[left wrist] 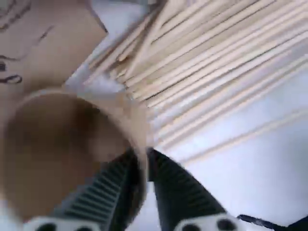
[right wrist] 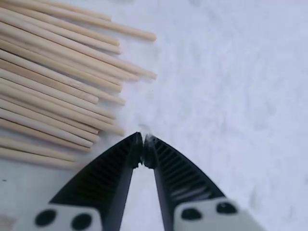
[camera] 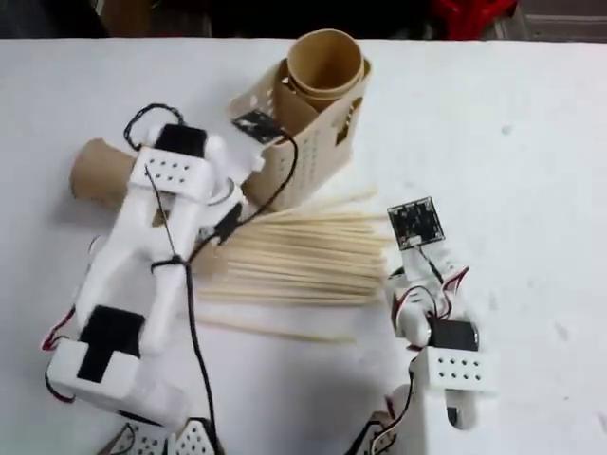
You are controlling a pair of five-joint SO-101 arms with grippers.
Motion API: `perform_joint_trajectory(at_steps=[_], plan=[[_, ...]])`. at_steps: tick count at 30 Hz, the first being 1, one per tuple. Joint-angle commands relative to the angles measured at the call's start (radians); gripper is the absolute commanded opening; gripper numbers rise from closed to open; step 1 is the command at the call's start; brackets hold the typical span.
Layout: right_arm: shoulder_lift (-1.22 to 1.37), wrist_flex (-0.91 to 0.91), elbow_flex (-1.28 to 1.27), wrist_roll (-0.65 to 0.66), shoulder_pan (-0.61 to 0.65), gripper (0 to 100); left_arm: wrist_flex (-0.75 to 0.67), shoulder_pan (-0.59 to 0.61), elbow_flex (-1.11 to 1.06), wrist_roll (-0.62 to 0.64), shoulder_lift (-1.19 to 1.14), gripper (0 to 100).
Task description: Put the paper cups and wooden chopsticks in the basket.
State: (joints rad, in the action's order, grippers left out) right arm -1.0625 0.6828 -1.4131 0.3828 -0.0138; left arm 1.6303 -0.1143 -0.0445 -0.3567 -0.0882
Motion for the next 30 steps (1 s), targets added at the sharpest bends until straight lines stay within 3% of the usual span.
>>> perform_joint_trajectory(at_steps=[1, 10, 20, 24, 30], plan=[[-0.013, -0.016, 0.003, 0.012, 0.007, 1.8, 0.018, -0.018, 0.014, -0.051, 0.002, 2], [-0.013, -0.036, 0.000, 0.014, 0.007, 1.8, 0.155, -0.018, 0.043, -0.054, 0.189, 2], [-0.013, -0.036, 0.000, 0.014, 0.007, 1.8, 0.160, -0.018, -0.041, -0.054, 0.631, 2], [-0.013, -0.036, 0.000, 0.014, 0.007, 1.8, 0.141, -0.018, 0.043, -0.054, 0.789, 2], [-0.013, -0.036, 0.000, 0.014, 0.007, 1.8, -0.035, -0.105, 0.262, 0.000, 0.835, 2]])
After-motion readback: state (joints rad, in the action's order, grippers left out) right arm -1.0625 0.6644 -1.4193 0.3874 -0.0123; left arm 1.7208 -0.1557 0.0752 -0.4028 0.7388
